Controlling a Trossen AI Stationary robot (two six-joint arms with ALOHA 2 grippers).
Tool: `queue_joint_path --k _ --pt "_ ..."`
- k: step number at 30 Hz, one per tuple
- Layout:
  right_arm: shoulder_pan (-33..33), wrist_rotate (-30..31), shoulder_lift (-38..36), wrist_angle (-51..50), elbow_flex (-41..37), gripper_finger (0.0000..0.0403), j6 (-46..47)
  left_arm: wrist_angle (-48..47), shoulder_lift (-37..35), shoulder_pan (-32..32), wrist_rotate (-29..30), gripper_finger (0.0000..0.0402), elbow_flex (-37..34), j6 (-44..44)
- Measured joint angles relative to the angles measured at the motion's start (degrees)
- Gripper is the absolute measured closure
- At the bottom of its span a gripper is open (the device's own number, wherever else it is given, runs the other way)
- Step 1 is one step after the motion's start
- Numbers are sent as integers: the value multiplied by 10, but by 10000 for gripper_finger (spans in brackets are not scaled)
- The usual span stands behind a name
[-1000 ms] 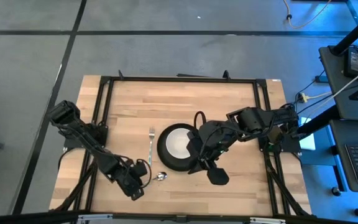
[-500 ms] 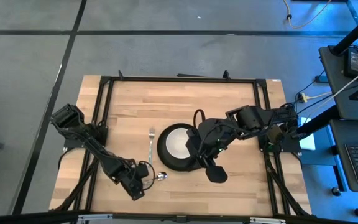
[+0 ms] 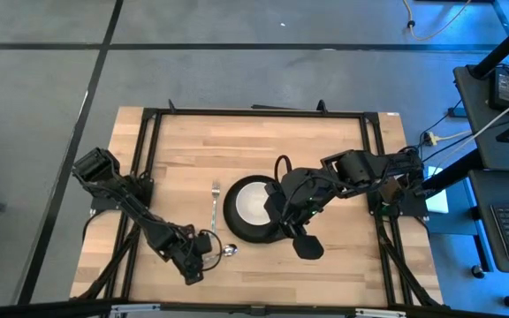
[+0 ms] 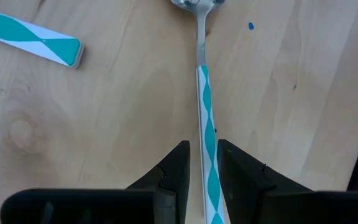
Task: Set table place
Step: Put the blue spoon on the white bowl
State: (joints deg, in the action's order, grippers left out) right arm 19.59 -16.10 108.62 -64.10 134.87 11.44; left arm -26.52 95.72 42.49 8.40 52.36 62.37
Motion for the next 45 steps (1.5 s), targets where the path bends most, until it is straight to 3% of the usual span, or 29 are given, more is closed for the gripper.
queue_joint_path --k 29,37,45 --pt "0 1 0 0 0 345 -2 13 0 -1 -17 327 0 -16" --pt "0 0 0 0 0 345 -12 35 38 -1 -45 327 2 -14" --pt "0 -1 0 0 0 345 -14 34 42 -3 -30 327 2 4"
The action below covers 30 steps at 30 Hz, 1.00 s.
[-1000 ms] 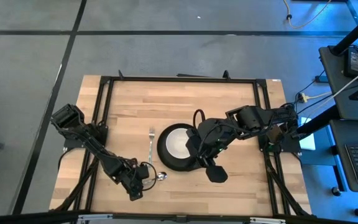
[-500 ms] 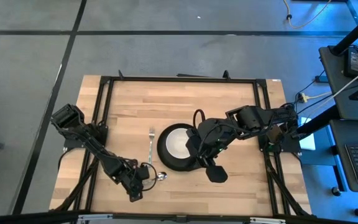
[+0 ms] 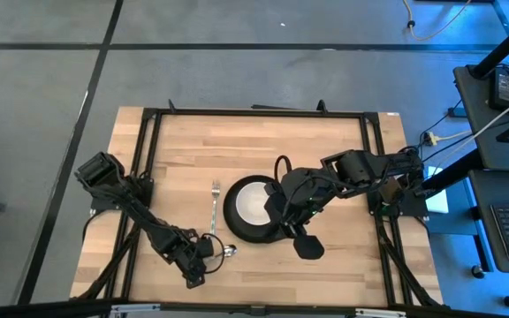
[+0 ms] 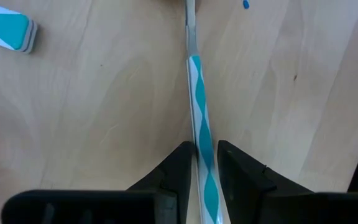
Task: Set table place
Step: Put the blue spoon on the white bowl
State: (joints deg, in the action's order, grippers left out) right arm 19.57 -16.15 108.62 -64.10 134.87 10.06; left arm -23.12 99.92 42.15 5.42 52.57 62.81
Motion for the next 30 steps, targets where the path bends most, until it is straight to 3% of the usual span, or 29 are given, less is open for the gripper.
queue_joint_path --k 4,11,21,30 --pt "0 0 0 0 0 345 0 -1 1 0 2 337 -1 0" --pt "0 1 0 0 0 345 -1 -3 1 -1 2 390 -1 1" --pt "-7 2 0 0 0 345 -2 -8 7 -2 25 391 27 14" --pt "-8 2 0 0 0 345 -13 -47 5 -10 48 393 111 54"
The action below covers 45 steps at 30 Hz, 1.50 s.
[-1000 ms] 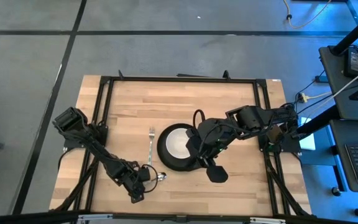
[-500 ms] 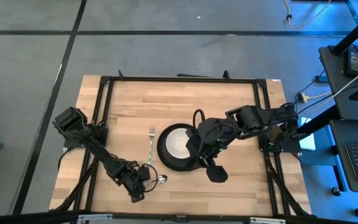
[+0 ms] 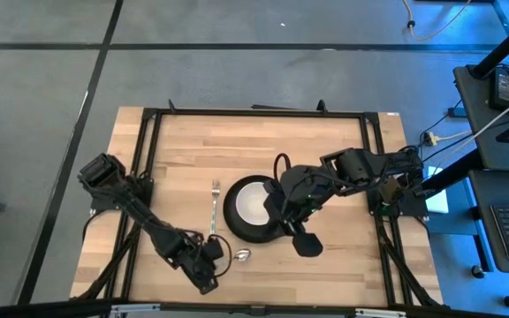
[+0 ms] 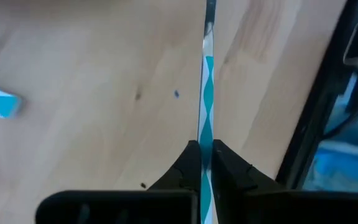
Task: Set table place
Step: Put the blue spoon on the white bowl
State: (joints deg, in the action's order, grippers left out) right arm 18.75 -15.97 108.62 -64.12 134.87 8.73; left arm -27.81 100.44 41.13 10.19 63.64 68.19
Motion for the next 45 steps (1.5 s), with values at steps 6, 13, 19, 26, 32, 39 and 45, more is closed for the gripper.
queue_joint_path --k 6,13,19,26,32,39,45 --pt "0 0 0 0 0 345 0 -74 -1 -19 4 393 71 21" --pt "0 0 -10 4 0 345 7 -177 -2 -48 9 393 153 -14" --pt "5 0 -45 -2 0 345 12 -186 -13 -86 13 393 203 -19" --pt "20 14 -102 -18 0 345 2 -182 -63 -148 25 393 218 -12" --pt "47 80 -142 -42 0 345 3 -169 -115 -193 -4 393 218 -8" --pt "76 119 -158 -60 0 345 16 -157 -136 -238 -105 393 218 39" --pt "95 120 -158 -72 0 345 17 -123 -136 -272 -232 393 184 80"
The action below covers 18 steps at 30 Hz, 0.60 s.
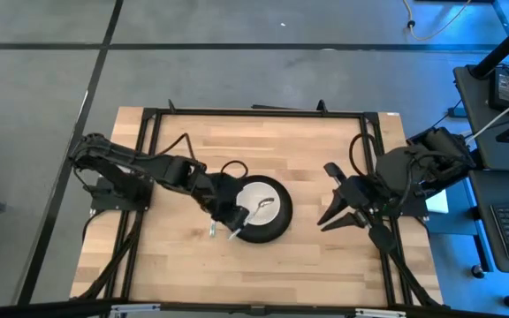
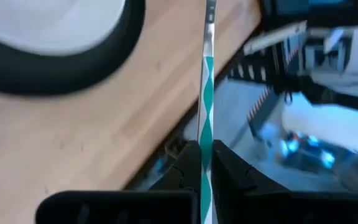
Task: Set table place
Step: Put the blue spoon on the white bowl
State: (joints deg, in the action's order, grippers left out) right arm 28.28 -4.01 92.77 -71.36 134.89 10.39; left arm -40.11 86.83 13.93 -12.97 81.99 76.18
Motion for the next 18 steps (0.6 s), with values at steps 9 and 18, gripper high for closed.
queue_joint_path --k 9,18 --pt "18 0 0 -5 0 345 -2 -2 0 -83 -228 393 -85 2" --pt "18 26 0 -7 -2 345 -2 67 0 -198 -370 393 -159 -15"
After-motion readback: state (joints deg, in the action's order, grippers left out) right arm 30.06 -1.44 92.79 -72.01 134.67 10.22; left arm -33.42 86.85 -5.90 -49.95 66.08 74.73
